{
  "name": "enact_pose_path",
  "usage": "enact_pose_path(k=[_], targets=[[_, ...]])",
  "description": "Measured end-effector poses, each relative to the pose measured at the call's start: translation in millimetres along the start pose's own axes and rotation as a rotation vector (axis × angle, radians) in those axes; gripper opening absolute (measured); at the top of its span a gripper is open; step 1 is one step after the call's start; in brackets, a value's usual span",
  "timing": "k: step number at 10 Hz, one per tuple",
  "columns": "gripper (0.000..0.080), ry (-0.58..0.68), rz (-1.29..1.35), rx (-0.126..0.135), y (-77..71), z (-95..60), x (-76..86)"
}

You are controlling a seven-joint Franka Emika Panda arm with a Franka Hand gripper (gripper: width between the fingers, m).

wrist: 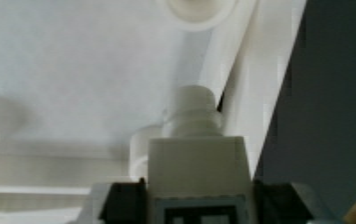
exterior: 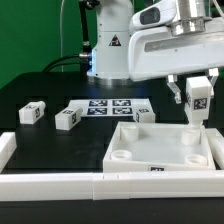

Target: Assemble one leg

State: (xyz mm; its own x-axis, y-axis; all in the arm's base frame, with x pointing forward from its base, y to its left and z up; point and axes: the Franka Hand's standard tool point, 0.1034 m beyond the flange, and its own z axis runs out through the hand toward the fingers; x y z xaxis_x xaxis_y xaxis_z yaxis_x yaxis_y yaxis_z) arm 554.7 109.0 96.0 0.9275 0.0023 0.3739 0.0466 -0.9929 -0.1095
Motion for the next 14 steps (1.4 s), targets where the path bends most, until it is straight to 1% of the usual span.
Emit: enact_pose_path(k=[2, 3, 5, 6, 7, 8, 11, 12, 14], targets=[[0.0290, 0.037, -0.002, -0.011, 2.4, 0.1, -1.2], [0.0290, 0.039, -0.002, -0.011, 2.4, 0.2, -0.6], [0.0290, 0.081, -0.002, -0.022, 5.3, 0.1, 2.6], [0.0290, 0.109, -0.002, -0.029, 7.5, 3.3, 5.1], [0.0290, 0.098, 0.002, -0.026, 8.0, 8.5, 9.7], [0.0290, 0.106, 0.003, -0.026, 10.0, 12.4, 17.8], [0.0290, 0.112, -0.005, -0.026, 15.1, 26.5, 31.9], [0.0290, 0.113, -0.009, -0.027, 17.4, 29.9, 34.1], [0.0290, 0.111, -0.009, -0.027, 17.1, 30.6, 32.5]])
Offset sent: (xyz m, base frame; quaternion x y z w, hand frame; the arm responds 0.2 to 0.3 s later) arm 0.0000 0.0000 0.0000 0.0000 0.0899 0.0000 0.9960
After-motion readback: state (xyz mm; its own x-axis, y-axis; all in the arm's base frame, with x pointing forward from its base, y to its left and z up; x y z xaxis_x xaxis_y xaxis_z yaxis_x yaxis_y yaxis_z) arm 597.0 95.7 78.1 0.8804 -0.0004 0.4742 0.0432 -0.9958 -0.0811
